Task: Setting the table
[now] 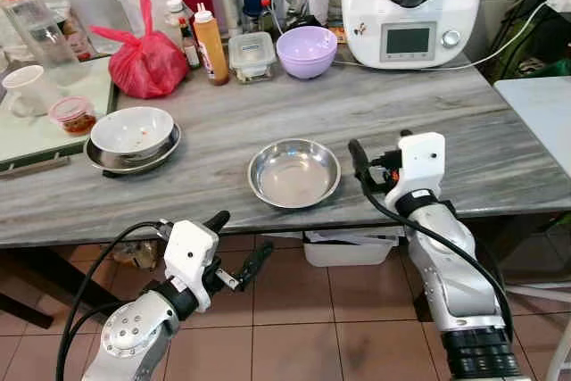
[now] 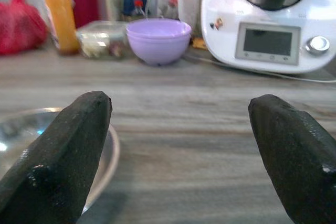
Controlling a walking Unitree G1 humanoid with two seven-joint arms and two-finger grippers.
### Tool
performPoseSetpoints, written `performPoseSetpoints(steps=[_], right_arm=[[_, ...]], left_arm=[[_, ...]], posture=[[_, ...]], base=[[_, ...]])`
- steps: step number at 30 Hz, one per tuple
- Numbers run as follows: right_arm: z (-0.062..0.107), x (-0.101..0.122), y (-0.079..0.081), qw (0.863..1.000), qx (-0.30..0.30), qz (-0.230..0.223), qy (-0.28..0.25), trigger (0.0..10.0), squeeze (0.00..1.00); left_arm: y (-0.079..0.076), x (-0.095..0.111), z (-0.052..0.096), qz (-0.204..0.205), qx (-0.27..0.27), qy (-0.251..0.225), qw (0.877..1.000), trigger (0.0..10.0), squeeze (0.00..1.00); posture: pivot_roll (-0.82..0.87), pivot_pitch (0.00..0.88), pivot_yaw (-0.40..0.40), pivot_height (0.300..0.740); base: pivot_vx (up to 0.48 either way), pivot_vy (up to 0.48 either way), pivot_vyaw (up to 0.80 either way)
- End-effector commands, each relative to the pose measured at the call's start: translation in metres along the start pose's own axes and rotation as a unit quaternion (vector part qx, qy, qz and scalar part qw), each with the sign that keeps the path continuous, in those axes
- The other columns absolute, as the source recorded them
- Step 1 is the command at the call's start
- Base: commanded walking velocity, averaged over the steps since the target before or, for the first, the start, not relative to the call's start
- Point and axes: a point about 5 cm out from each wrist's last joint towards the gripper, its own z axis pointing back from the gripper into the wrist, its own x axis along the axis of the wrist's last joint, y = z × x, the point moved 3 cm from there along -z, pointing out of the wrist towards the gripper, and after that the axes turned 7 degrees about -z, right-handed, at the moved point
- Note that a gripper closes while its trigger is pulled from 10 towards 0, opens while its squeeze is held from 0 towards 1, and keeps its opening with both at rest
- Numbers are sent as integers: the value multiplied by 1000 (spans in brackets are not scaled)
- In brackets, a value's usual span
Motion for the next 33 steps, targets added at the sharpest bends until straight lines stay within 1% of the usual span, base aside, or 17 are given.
performPoseSetpoints(steps=[1,2,3,4,6,7,8,10,11,12,14,15,18,24,27,32,33], right_arm=[[5,5,3,1000,10,-9,-5,10000,1000],[7,4,2,1000,9,-7,-2,10000,1000],[7,4,2,1000,9,-7,-2,10000,1000],[8,2,1,1000,7,-7,3,10000,1000],[14,-2,-3,1000,2,-12,15,10000,1000],[15,-2,-3,1000,2,-12,16,10000,1000],[17,-3,-4,1000,1,-11,16,10000,0],[20,-3,-5,1000,1,-11,17,10000,0],[23,-4,-5,1000,2,-11,19,10000,0],[29,-8,-5,1000,5,-12,28,10000,0],[34,-11,-4,999,9,-10,35,10000,0],[37,-13,-4,999,12,5,40,10000,0],[40,-13,0,999,24,13,40,10000,0],[41,-13,0,998,12,54,36,10000,0],[39,-14,5,999,25,29,38,10000,0],[39,-16,7,999,23,26,41,10000,0],[39,-16,6,998,22,34,39,10000,0]], left_arm=[[18,-5,6,9,62,12,998,10000,0],[24,-7,8,14,87,15,996,10000,0],[24,-7,8,14,87,15,996,10000,0],[30,-10,10,18,117,20,993,10000,0],[51,-17,21,30,213,31,976,10000,0],[54,-17,23,30,227,29,973,10000,0],[56,-17,26,25,241,28,970,10000,0],[58,-17,29,18,251,27,967,10000,0],[59,-17,32,21,262,27,964,10000,0],[61,-18,36,25,285,30,958,10000,0],[61,-20,38,22,294,34,955,10000,0],[61,-22,40,14,304,38,952,10000,0],[61,-23,41,16,315,42,948,10000,0],[61,-24,38,16,322,43,946,10000,0],[60,-22,34,14,324,44,945,10000,0],[61,-22,33,8,328,50,943,10000,0],[61,-23,34,7,330,54,942,10000,0]], posture=[[-90,52,112,740],[-88,53,111,740],[-88,53,111,740],[-88,53,111,740],[-79,55,106,740],[-79,55,106,740],[-77,54,103,740],[-77,54,103,740],[-76,51,98,740],[-74,50,92,740],[-74,49,90,740],[-74,47,88,740],[-76,47,87,740],[-77,49,89,740],[-79,50,90,740],[-77,52,90,740],[-77,55,89,740]], base=[[0,0,0],[0,0,0],[0,0,0],[0,0,0],[0,0,0],[0,0,0],[0,0,0],[0,0,0],[0,0,0],[0,0,0],[0,0,0],[0,0,0],[0,0,0],[0,0,0],[0,0,0],[0,0,0],[0,0,0]])
